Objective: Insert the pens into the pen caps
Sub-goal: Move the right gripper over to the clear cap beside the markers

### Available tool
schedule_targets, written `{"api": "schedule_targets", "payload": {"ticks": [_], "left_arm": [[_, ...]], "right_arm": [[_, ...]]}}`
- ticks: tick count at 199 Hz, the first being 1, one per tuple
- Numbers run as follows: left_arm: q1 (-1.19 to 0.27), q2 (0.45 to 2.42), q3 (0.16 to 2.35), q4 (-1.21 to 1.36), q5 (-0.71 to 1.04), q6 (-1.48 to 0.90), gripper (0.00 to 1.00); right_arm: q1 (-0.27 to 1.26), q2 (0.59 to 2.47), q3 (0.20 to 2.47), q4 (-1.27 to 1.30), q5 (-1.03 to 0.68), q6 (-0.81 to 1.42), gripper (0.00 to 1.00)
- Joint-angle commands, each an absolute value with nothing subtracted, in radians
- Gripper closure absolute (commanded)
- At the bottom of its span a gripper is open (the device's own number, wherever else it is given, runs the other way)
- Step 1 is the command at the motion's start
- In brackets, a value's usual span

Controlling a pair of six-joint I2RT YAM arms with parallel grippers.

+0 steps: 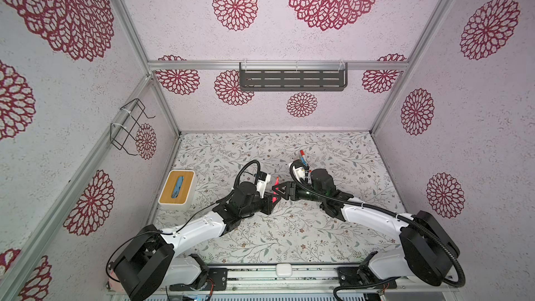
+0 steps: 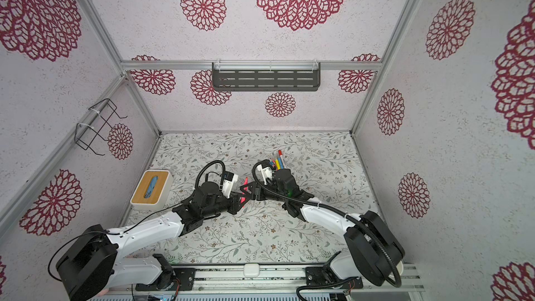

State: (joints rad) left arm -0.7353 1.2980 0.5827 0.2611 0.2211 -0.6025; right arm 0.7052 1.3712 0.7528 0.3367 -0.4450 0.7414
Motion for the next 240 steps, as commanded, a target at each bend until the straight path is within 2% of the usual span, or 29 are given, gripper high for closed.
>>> {"api": "schedule_targets", "payload": {"ticks": [1, 35, 71, 114, 141, 240], "left_arm": [[-0.738, 1.253, 0.589, 0.256, 0.162, -0.594, 0.99], [-0.739, 1.212, 0.570, 0.247, 0.112, -0.583, 1.00], [-0.738, 1.188, 0.555, 0.235, 0.091, -0.579, 1.00], [-0.739, 1.173, 0.541, 0.230, 0.084, -0.582, 1.00], [-0.738, 1.160, 0.529, 0.225, 0.074, -0.577, 1.00], [-0.736, 1.134, 0.505, 0.219, 0.047, -0.568, 1.00]], "right_arm": [[0.672, 1.307, 0.826, 0.094, -0.271, 0.729, 0.40], [0.591, 1.251, 0.839, -0.116, -0.080, 0.792, 0.34], [0.532, 1.284, 0.864, -0.244, 0.010, 0.868, 0.32], [0.495, 1.430, 0.894, -0.250, -0.011, 0.895, 0.34], [0.484, 1.508, 0.906, -0.218, -0.014, 0.874, 0.39], [0.424, 1.669, 0.904, -0.031, -0.137, 0.891, 0.46]]}}
